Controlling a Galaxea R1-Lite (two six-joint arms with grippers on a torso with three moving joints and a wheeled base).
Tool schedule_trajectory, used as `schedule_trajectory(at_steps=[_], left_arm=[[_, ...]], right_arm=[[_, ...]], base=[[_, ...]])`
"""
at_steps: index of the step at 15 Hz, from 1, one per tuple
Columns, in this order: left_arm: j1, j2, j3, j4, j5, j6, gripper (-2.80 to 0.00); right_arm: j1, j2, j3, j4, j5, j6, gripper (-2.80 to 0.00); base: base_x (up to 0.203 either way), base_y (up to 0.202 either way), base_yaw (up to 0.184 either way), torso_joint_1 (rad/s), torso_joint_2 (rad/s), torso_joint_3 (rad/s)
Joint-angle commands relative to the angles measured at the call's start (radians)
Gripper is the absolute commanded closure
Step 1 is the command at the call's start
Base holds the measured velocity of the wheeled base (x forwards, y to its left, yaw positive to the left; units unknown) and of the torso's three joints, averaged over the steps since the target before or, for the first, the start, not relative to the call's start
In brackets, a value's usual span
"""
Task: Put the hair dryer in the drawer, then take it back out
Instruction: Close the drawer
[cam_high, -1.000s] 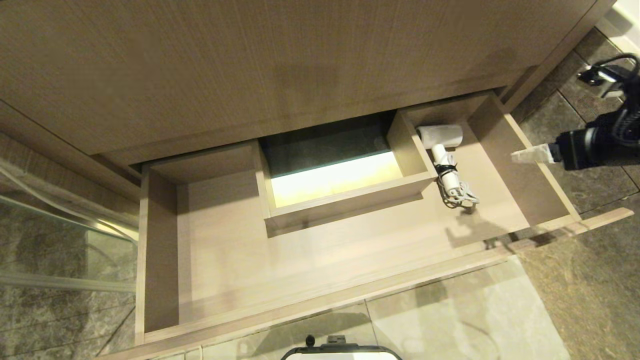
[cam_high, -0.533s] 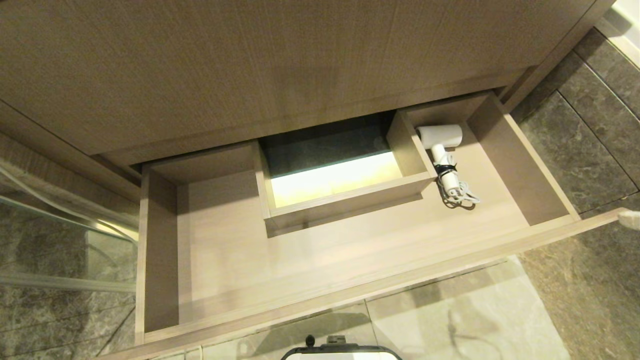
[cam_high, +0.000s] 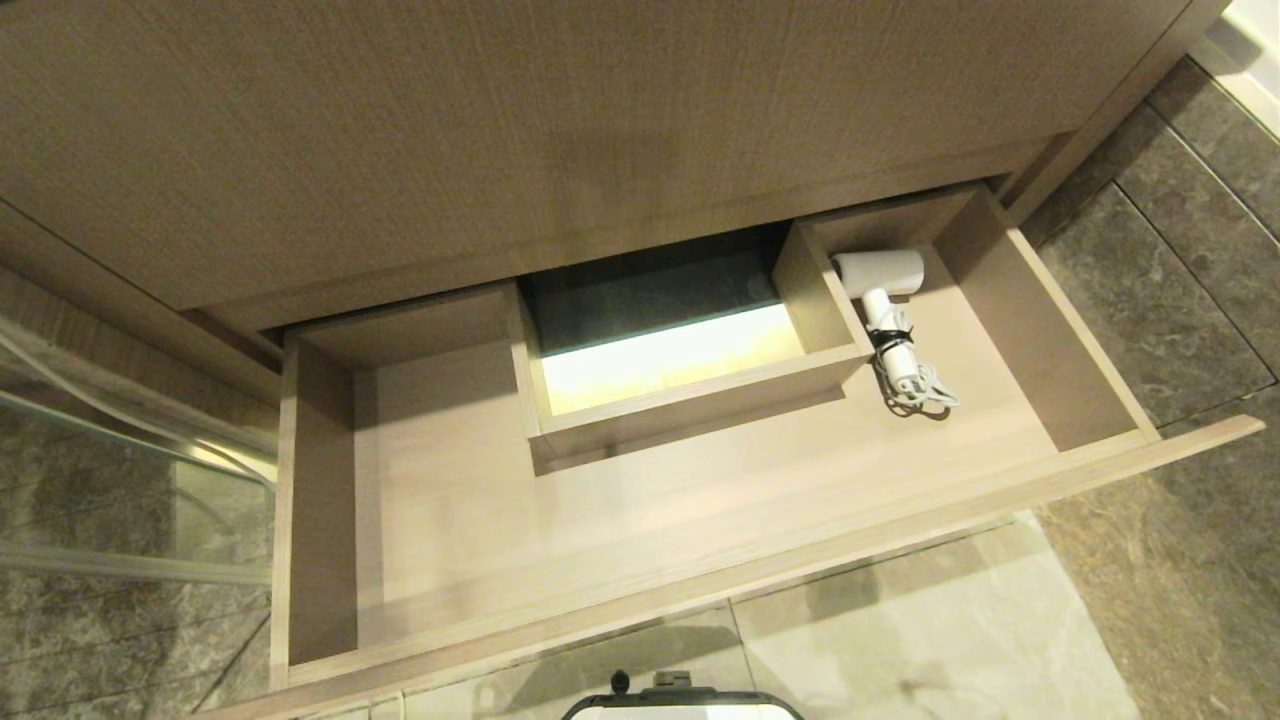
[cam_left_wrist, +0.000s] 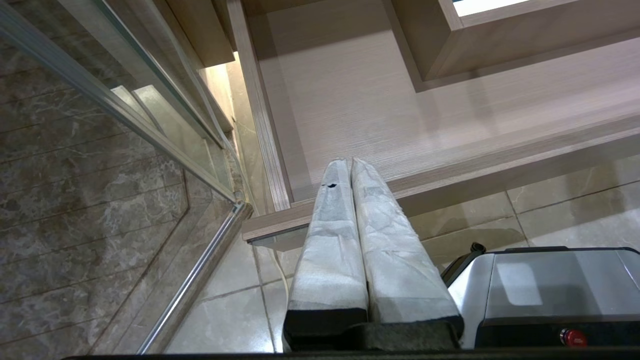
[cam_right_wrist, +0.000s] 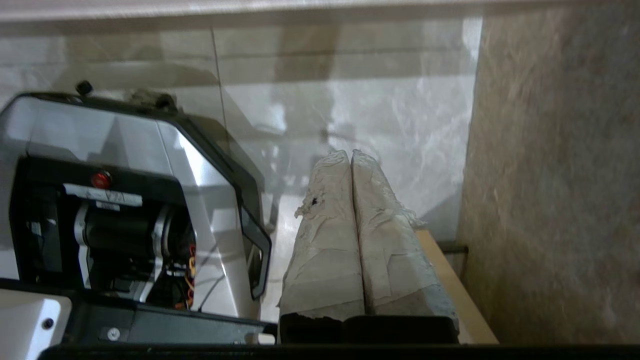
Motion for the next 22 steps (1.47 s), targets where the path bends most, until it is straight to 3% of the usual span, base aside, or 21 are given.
schedule_trajectory(at_steps=[1,4,17,22], left_arm=[[0.0,0.002,0.0,-0.001,0.0,0.0,0.0],[0.0,0.002,0.0,-0.001,0.0,0.0,0.0],[0.0,0.002,0.0,-0.001,0.0,0.0,0.0],[0.0,0.002,0.0,-0.001,0.0,0.001,0.0]], right_arm=[[0.0,-0.002,0.027,0.004,-0.046,-0.001,0.0],[0.008,-0.003,0.042,0.01,-0.118,-0.004,0.0],[0.005,-0.034,0.069,0.004,-0.116,-0.011,0.0],[0.002,-0.029,0.069,0.005,-0.117,-0.011,0.0]], base=[[0.0,0.0,0.0,0.0,0.0,0.0],[0.0,0.0,0.0,0.0,0.0,0.0],[0.0,0.0,0.0,0.0,0.0,0.0],[0.002,0.006,-0.143,0.001,0.0,0.003]])
